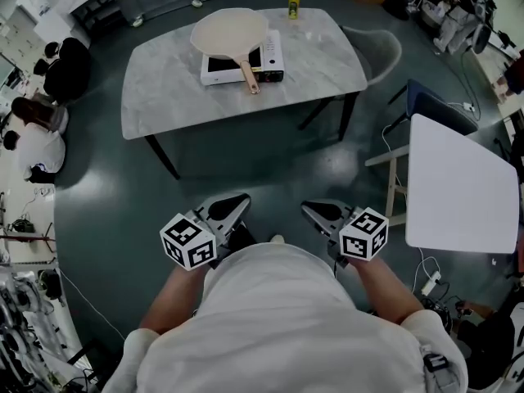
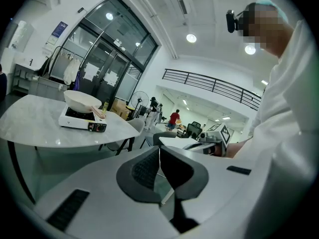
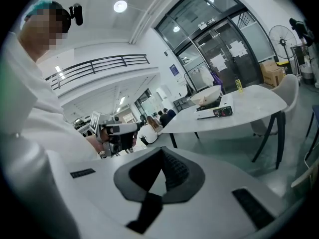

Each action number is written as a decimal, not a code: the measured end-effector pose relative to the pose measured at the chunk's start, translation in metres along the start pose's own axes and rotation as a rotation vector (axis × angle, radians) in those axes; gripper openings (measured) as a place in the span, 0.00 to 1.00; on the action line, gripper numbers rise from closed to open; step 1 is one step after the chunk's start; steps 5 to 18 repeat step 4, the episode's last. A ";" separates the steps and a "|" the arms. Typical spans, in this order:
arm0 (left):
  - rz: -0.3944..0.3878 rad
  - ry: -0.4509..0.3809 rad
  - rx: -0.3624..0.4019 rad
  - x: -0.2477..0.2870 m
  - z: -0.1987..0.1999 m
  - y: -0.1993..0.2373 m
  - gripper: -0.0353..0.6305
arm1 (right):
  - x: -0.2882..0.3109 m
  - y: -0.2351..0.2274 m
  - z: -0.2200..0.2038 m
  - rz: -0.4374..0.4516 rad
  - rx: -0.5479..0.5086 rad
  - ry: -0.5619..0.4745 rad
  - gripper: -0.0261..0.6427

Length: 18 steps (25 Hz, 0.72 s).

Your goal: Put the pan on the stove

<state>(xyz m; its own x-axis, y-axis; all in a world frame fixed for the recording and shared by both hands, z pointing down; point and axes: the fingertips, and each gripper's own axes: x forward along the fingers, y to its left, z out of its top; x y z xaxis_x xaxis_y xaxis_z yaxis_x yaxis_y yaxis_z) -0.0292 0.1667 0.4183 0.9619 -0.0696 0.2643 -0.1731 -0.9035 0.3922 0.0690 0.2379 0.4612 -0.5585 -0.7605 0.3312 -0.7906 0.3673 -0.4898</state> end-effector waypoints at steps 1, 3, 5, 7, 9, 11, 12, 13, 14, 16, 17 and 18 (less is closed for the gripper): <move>0.000 0.001 -0.002 -0.002 -0.001 -0.001 0.08 | 0.001 0.002 -0.001 0.002 0.000 0.001 0.05; 0.000 0.005 -0.004 -0.005 -0.002 -0.002 0.08 | 0.003 0.007 -0.002 0.006 -0.002 0.003 0.05; 0.001 0.007 -0.006 -0.007 -0.002 -0.003 0.08 | 0.004 0.009 -0.002 0.008 -0.002 0.005 0.05; 0.001 0.007 -0.006 -0.007 -0.002 -0.003 0.08 | 0.004 0.009 -0.002 0.008 -0.002 0.005 0.05; 0.001 0.007 -0.006 -0.007 -0.002 -0.003 0.08 | 0.004 0.009 -0.002 0.008 -0.002 0.005 0.05; 0.001 0.007 -0.006 -0.007 -0.002 -0.003 0.08 | 0.004 0.009 -0.002 0.008 -0.002 0.005 0.05; 0.001 0.007 -0.006 -0.007 -0.002 -0.003 0.08 | 0.004 0.009 -0.002 0.008 -0.002 0.005 0.05; 0.001 0.007 -0.006 -0.007 -0.002 -0.003 0.08 | 0.004 0.009 -0.002 0.008 -0.002 0.005 0.05; 0.001 0.007 -0.006 -0.007 -0.002 -0.003 0.08 | 0.004 0.009 -0.002 0.008 -0.002 0.005 0.05; 0.001 0.007 -0.006 -0.007 -0.002 -0.003 0.08 | 0.004 0.009 -0.002 0.008 -0.002 0.005 0.05; 0.001 0.007 -0.006 -0.007 -0.002 -0.003 0.08 | 0.004 0.009 -0.002 0.008 -0.002 0.005 0.05; 0.001 0.007 -0.006 -0.007 -0.002 -0.003 0.08 | 0.004 0.009 -0.002 0.008 -0.002 0.005 0.05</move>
